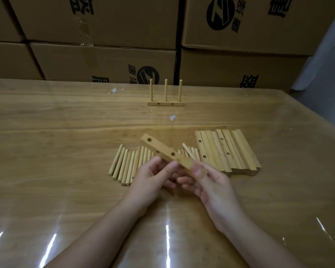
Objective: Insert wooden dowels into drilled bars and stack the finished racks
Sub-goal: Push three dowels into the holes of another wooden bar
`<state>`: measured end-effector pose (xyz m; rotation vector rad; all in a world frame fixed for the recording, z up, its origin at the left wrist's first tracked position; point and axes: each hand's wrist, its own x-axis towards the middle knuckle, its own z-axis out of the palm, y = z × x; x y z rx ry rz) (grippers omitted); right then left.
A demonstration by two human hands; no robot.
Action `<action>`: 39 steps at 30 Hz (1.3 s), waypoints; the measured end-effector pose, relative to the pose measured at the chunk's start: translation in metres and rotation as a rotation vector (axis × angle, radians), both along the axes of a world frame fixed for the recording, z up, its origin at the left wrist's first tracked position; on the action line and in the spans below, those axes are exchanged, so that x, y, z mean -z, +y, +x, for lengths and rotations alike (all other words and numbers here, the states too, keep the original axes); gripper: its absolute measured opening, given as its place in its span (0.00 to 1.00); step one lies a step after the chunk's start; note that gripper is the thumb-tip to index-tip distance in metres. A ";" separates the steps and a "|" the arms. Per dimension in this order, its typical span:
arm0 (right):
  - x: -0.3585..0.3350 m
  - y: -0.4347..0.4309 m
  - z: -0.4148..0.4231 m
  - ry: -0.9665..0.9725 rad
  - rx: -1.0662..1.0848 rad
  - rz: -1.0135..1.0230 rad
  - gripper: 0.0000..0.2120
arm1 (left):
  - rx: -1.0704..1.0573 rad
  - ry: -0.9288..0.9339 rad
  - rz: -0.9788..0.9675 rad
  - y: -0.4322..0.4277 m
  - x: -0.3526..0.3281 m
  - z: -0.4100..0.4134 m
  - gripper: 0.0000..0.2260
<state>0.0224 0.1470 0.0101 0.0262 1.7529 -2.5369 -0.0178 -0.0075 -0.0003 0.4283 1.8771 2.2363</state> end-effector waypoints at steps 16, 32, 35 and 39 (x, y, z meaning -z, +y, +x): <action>-0.003 0.016 -0.004 0.313 -0.022 0.629 0.09 | -0.035 -0.102 0.174 -0.005 0.000 -0.004 0.19; 0.006 0.031 -0.020 0.452 0.056 1.540 0.25 | 0.018 -0.119 0.124 -0.003 -0.008 0.000 0.14; 0.011 0.033 -0.022 0.399 -0.006 1.658 0.32 | 0.034 -0.106 0.101 -0.002 -0.008 0.000 0.13; 0.012 0.032 -0.021 0.404 -0.001 1.654 0.28 | 0.033 -0.095 0.076 -0.002 -0.009 0.001 0.12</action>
